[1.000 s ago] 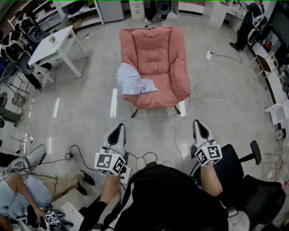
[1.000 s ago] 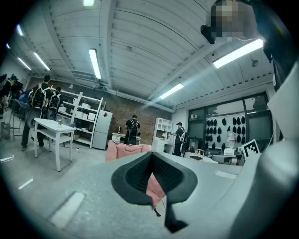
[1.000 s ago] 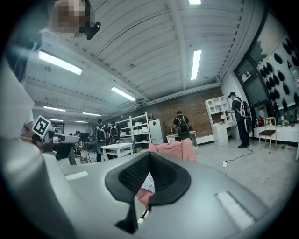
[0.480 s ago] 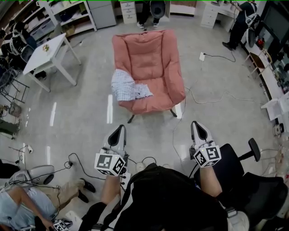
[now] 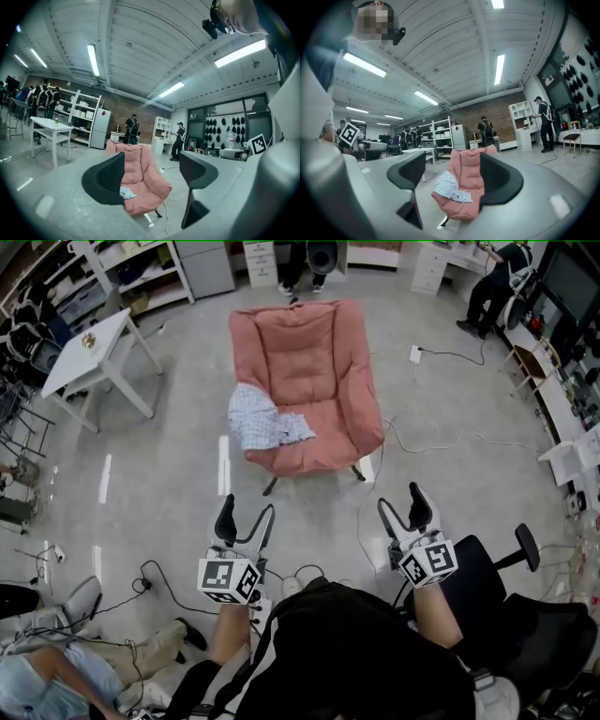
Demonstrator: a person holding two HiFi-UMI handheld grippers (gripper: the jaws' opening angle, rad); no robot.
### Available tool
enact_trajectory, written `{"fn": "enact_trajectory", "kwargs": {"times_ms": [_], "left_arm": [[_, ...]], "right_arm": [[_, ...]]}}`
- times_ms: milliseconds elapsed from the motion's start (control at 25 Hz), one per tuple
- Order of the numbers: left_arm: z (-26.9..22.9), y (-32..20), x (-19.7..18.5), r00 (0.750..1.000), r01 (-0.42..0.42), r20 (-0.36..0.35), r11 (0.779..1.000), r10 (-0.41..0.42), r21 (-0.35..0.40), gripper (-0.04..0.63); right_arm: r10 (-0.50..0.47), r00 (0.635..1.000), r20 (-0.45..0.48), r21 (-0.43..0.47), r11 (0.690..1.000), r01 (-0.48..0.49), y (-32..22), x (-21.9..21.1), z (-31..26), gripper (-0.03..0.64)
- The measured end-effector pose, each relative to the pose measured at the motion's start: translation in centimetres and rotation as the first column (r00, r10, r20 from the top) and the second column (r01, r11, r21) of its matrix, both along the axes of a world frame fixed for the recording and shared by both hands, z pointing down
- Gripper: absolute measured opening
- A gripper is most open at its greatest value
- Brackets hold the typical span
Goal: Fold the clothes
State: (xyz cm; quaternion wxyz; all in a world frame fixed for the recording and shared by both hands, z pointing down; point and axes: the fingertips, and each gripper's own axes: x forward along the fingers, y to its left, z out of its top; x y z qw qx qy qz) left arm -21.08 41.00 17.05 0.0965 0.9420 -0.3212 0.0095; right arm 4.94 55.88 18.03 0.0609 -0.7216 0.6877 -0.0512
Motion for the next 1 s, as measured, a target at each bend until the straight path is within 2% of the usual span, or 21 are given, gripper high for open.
{"fn": "enact_trajectory", "kwargs": {"times_ms": [80,200,480,800,1000], "left_arm": [[-0.1,-0.5,-0.6,0.999,0.032,-0.002,0.999,-0.032,0.011,0.399],[-0.4,-1.7,-1.7,0.998,0.060,-0.002,0.998,-0.060,0.026,0.430],[-0.3,-2.9,-3.9,0.999,0.043,0.006,0.999,-0.043,0.034,0.433],[0.0,-4.8,-5.7,0.999,-0.026,0.029,0.999,0.025,0.035,0.433],[1.3,-7.2,-5.3,0.999,-0.027,0.040,0.999,0.026,0.019,0.433]], "right_arm": [[0.032,0.999,-0.014,0.000,1.000,-0.032,-0.2,0.3,0.0,0.388],[0.056,0.998,-0.033,-0.003,0.998,-0.056,-0.8,0.3,0.0,0.426],[0.008,1.000,-0.024,-0.002,1.000,-0.008,-3.1,-2.5,-0.3,0.426],[-0.005,1.000,-0.031,-0.017,1.000,0.004,-6.2,-5.5,-0.9,0.423],[0.005,0.999,-0.035,-0.033,0.999,-0.007,-8.4,-4.6,0.0,0.422]]}}
